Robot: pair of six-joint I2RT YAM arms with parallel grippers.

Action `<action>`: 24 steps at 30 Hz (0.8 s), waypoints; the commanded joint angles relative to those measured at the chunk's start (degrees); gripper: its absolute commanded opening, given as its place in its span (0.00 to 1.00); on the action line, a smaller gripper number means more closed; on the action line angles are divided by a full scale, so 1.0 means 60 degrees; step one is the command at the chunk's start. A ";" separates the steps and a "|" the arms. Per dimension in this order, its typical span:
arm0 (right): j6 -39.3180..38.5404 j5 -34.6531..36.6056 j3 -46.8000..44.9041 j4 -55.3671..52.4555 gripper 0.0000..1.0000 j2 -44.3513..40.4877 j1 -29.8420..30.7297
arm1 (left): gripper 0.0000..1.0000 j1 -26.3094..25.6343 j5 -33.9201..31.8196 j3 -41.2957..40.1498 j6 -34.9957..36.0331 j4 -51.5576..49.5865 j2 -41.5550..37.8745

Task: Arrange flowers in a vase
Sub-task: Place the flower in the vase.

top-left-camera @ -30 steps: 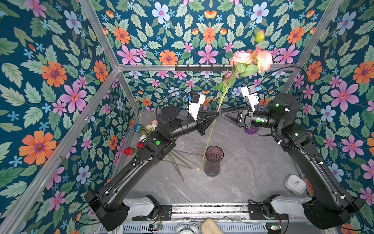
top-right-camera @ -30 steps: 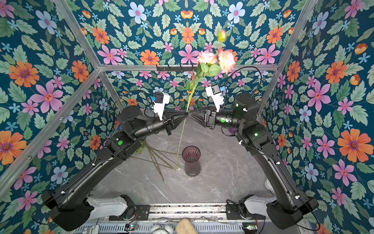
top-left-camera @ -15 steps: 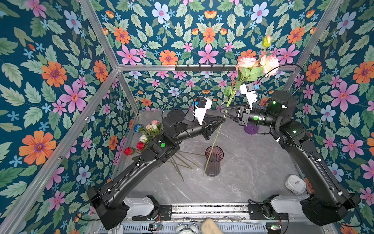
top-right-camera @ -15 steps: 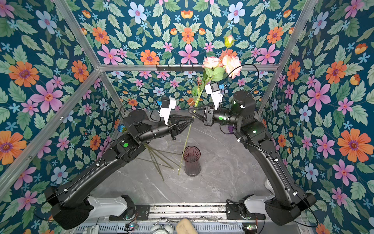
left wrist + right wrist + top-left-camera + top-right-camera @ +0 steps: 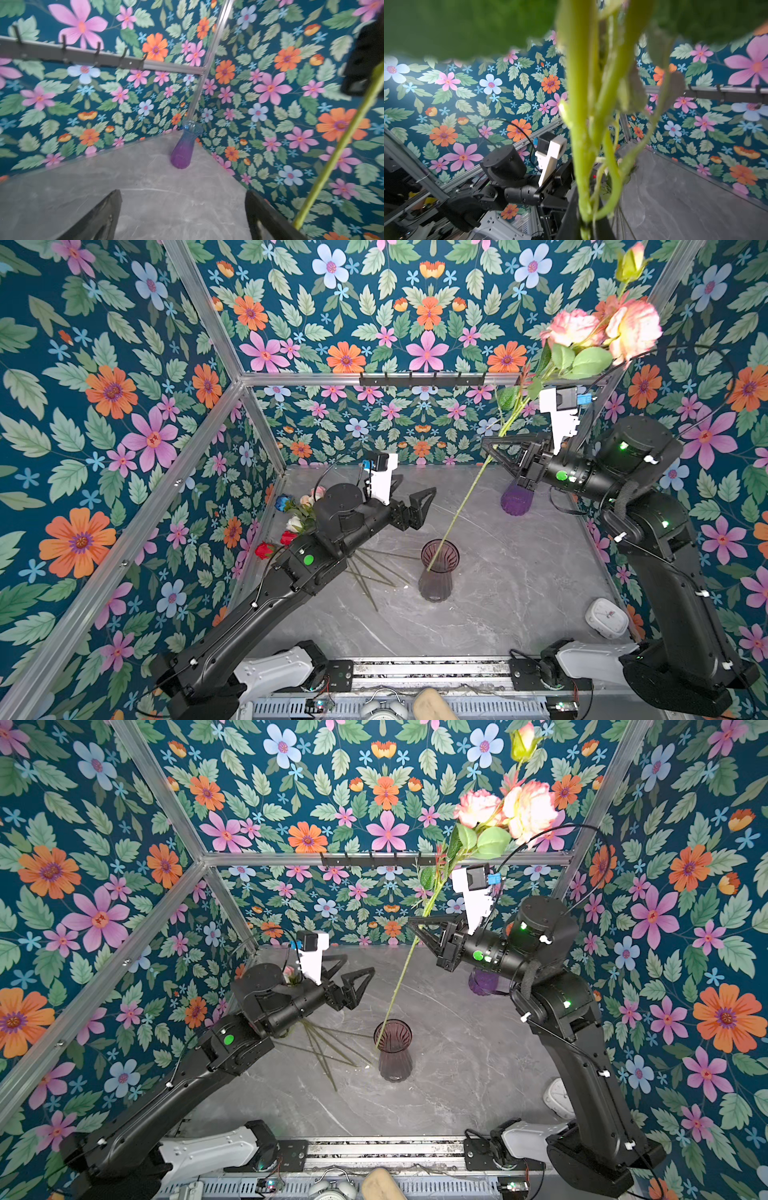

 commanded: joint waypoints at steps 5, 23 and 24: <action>-0.1098 0.1062 -0.0101 -0.0397 0.00 -0.0027 0.0006 | 1.00 0.1117 -0.0962 -0.1781 -0.1249 -0.0616 -0.0467; -0.2519 0.1242 -0.4625 0.1759 0.00 -0.0682 0.1246 | 1.00 0.3950 -0.0435 -0.3850 -0.3141 -0.0655 -0.0016; -0.2575 0.1273 -0.4849 0.1765 0.00 -0.0645 0.1400 | 1.00 0.3968 -0.0402 -0.3942 -0.3141 -0.0609 -0.0066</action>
